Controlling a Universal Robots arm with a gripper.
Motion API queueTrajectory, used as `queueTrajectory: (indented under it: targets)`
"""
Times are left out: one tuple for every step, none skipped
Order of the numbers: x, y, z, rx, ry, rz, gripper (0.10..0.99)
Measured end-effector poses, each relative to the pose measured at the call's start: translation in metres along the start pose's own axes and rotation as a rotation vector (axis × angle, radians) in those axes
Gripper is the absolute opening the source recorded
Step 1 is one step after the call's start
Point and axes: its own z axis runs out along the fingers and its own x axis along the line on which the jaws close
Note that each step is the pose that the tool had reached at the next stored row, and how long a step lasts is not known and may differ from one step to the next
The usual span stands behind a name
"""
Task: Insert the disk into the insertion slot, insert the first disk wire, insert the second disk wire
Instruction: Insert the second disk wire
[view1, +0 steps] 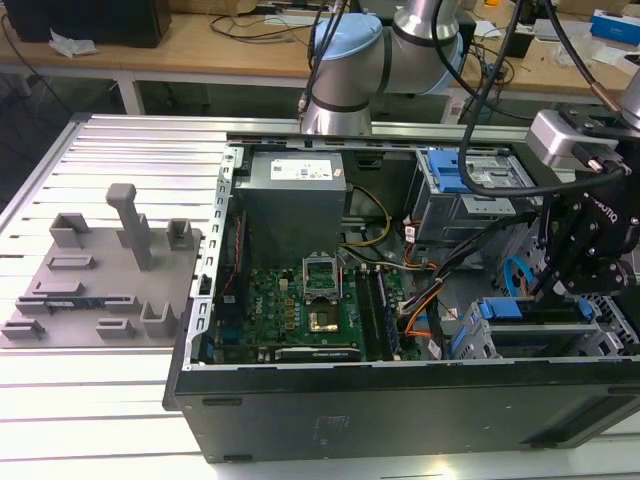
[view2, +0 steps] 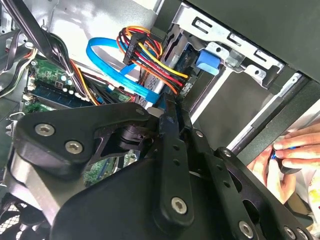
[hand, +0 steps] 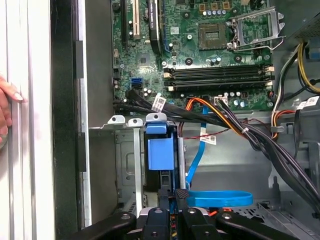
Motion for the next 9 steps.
queueTrajectory:
  targets:
    - [0.0, 0.0, 0.0003, 0.0, 0.0001, -0.001, 0.161]
    - [0.0001, 0.0001, 0.0005, 0.0, 0.0001, -0.003, 0.161]
    - [0.0, 0.0001, 0.0007, 0.0, -0.0003, -0.004, 0.173]
    - [0.0, 0.0001, 0.0008, 0.0, -0.0005, -0.004, 0.173]
    - [0.0, 0.0002, 0.0005, 0.0, -0.0002, -0.004, 0.235]
    - [0.0001, 0.0002, 0.0, 0.001, -0.0003, -0.004, 0.235]
    - [0.0002, 0.0003, -0.0009, 0.001, -0.0001, -0.004, 0.235]
    - [0.0003, 0.0004, -0.0021, 0.001, -0.0002, -0.004, 0.235]
    - [0.0005, 0.0005, -0.0044, 0.002, -0.0003, -0.004, 0.235]
